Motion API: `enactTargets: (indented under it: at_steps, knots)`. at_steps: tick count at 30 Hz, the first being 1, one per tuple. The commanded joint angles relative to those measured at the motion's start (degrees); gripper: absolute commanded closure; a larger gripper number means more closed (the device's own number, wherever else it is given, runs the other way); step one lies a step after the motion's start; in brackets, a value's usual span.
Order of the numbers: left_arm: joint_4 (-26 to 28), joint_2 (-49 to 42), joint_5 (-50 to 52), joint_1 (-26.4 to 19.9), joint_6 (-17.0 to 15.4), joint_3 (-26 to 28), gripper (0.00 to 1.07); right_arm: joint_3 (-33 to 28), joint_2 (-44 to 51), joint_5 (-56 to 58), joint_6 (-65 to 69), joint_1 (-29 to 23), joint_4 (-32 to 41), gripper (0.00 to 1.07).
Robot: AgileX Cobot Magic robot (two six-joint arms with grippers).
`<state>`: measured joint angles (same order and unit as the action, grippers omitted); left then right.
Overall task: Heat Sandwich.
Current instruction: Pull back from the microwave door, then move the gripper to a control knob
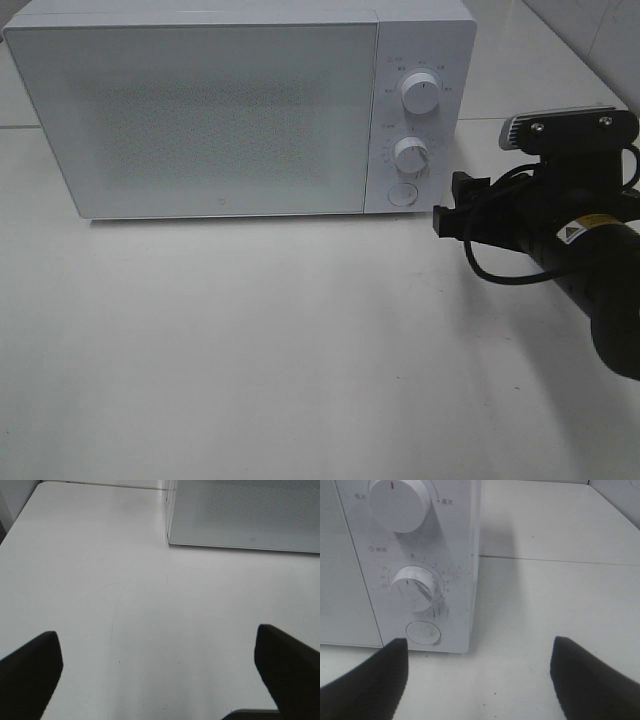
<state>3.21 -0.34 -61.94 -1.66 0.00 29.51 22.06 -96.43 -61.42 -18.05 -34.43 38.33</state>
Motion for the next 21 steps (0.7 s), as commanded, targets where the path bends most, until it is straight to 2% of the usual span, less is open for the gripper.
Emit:
enactTargets:
  at_steps: [1, 8, 13, 21]
  knots:
    - [0.6, -1.3, 0.7, -0.1, 0.0, -0.1, 0.08, 0.3, -1.3, -2.8, -0.6, -2.5, 2.2, 0.31]
    - [0.6, -0.9, 0.7, -0.1, 0.0, -0.1, 0.08, 2.9, -3.6, -3.6, -1.0, -6.7, 4.8, 0.31]
    - [0.6, -0.9, 0.7, -0.1, 0.0, -0.1, 0.08, 5.7, -5.4, -3.2, -1.2, -7.1, 4.8, 0.31]
    - [0.6, -0.9, 0.7, -0.1, 0.0, -0.1, 0.08, 6.9, -7.0, -3.6, -0.6, -7.1, 4.8, 0.31]
